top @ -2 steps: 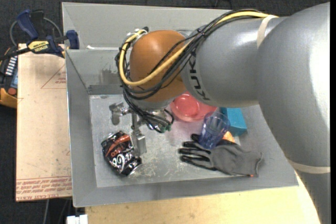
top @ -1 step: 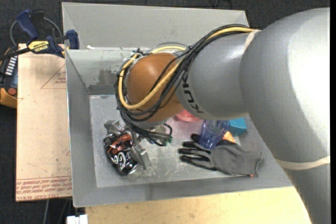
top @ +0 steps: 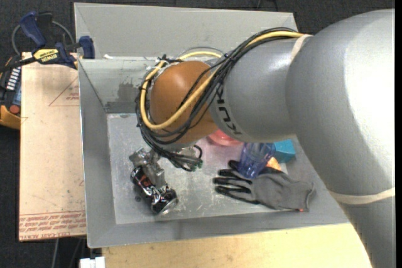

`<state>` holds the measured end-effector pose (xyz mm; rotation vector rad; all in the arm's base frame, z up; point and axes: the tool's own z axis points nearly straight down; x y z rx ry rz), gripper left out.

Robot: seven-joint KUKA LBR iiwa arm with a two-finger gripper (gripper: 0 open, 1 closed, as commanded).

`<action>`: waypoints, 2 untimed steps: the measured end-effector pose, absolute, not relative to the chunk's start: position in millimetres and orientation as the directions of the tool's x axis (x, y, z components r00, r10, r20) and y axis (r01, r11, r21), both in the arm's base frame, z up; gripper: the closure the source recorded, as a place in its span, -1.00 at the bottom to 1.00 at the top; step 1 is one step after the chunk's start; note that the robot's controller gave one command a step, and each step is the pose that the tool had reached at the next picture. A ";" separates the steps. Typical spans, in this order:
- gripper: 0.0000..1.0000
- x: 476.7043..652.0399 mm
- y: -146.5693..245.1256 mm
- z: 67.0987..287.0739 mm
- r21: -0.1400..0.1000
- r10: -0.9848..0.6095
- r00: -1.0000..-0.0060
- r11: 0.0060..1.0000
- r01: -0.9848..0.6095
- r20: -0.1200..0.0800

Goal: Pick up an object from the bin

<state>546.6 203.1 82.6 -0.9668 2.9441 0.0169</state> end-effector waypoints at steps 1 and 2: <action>1.00 546.5 203.1 82.6 -0.003 -0.593 -0.804 0.805 -0.593 -0.044; 1.00 542.5 201.5 92.7 0.000 -0.594 -0.804 0.805 -0.594 -0.029</action>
Offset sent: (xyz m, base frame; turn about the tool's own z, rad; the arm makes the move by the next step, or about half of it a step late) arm 0.0000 0.0000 0.0838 0.0000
